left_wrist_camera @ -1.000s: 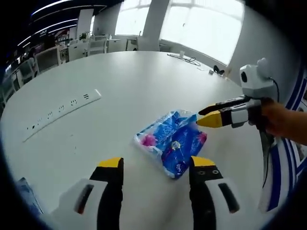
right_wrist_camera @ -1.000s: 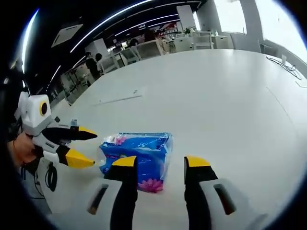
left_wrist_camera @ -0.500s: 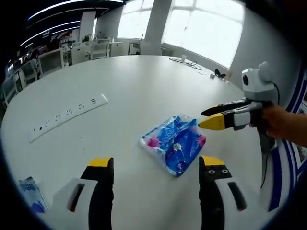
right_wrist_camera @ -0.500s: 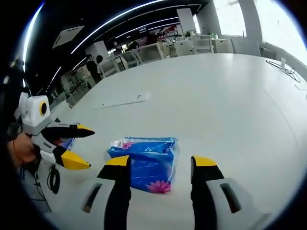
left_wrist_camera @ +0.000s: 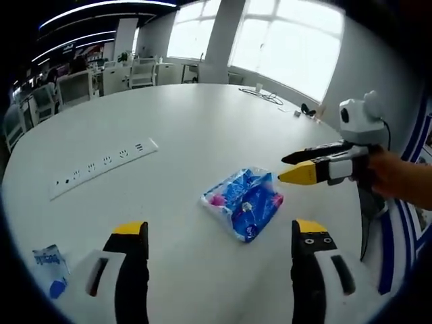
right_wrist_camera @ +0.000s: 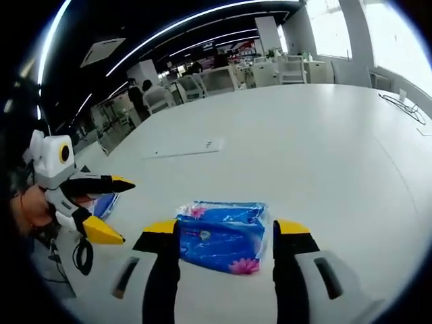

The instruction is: Arrange the tabletop items into an orderly group along one side of the table until the central work area is clear of visible clutter.

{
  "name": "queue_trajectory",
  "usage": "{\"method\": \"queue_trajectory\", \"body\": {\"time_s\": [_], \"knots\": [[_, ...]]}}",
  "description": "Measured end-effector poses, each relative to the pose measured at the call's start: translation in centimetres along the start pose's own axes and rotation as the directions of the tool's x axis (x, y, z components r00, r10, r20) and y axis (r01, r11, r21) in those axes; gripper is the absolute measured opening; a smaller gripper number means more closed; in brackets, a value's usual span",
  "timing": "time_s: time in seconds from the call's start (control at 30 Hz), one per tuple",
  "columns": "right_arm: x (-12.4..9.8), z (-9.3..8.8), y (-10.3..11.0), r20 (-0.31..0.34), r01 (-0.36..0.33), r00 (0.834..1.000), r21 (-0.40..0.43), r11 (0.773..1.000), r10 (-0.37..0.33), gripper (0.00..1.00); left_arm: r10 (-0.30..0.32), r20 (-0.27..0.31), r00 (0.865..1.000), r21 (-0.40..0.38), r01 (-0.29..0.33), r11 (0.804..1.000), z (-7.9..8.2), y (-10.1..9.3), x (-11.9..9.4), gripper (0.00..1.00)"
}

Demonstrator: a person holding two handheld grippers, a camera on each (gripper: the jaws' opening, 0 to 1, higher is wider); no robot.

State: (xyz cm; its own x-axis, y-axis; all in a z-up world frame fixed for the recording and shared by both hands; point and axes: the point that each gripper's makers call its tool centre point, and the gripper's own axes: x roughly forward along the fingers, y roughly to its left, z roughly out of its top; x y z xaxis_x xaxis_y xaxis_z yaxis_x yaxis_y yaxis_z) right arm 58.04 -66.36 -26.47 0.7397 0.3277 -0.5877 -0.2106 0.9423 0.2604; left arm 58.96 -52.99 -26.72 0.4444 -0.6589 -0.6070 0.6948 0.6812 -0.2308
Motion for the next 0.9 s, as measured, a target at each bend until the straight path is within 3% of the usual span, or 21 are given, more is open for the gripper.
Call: {"method": "queue_trajectory", "body": {"time_s": [0.37,0.9], "knots": [[-0.5,0.0,3.1,0.003,-0.040,0.999,-0.022,0.999,0.040,0.61,0.014,0.026,1.000,-0.006,-0.014,1.000,0.4,0.4,-3.0,0.96],[-1.7,1.4,7.5,0.016,-0.084,0.996,-0.050,0.995,0.085,0.63,0.034,0.058,0.998,-0.012,-0.033,0.999,1.0,0.5,-7.8,0.98]]}}
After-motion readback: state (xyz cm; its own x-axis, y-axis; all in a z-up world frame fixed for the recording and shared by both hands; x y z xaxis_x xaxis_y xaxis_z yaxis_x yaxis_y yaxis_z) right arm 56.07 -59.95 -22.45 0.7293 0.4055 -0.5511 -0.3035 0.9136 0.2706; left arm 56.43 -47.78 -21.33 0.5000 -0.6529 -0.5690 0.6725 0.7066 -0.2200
